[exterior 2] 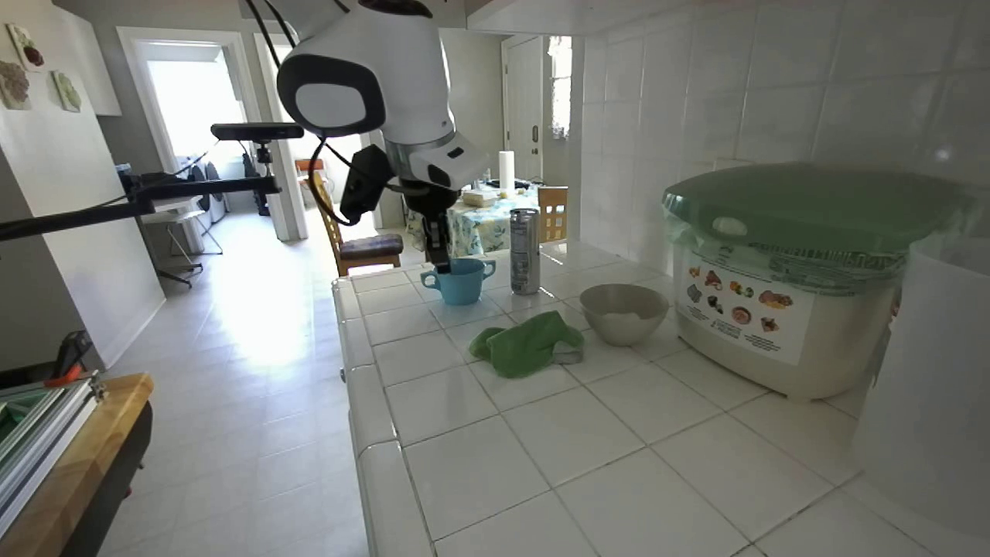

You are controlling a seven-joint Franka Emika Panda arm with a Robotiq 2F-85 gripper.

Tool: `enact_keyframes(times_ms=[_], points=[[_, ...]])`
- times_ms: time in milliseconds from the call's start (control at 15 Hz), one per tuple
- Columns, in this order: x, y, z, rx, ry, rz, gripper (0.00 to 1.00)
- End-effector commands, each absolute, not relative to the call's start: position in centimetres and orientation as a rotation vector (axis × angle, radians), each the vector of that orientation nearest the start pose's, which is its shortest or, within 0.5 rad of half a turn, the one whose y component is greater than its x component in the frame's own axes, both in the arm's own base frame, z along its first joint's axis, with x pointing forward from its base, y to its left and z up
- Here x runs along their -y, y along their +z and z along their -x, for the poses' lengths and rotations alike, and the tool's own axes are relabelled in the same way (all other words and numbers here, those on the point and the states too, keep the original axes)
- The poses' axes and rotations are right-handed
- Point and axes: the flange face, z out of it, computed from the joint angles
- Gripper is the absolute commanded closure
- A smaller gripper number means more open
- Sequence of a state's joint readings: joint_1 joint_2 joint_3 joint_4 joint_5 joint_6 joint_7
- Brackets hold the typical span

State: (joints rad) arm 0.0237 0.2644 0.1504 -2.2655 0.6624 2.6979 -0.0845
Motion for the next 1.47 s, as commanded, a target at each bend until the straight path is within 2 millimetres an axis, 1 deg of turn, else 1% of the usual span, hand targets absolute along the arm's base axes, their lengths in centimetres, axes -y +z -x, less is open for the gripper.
enact_keyframes(times_ms=[0,133,200,400,467,533,600,667,1000,1400], points=[[-7.6,25.6,-54.4,-0.472,-0.184,2.728,0.49],[-7.5,25.5,-54.2,-0.48,-0.181,2.727,0.45],[-7.4,25.5,-54.1,-0.482,-0.182,2.728,0.46],[-7.8,25.7,-53.8,-0.493,-0.187,2.728,0.56],[-8.0,25.7,-53.7,-0.495,-0.185,2.724,0.55],[-8.2,25.7,-53.6,-0.499,-0.184,2.723,0.59],[-8.5,25.7,-53.5,-0.501,-0.181,2.722,0.56],[-8.7,25.7,-53.3,-0.501,-0.179,2.722,0.58],[-9.1,25.6,-52.8,-0.523,-0.165,2.723,0.55],[-8.9,25.4,-52.4,-0.553,-0.171,2.716,0.57]])
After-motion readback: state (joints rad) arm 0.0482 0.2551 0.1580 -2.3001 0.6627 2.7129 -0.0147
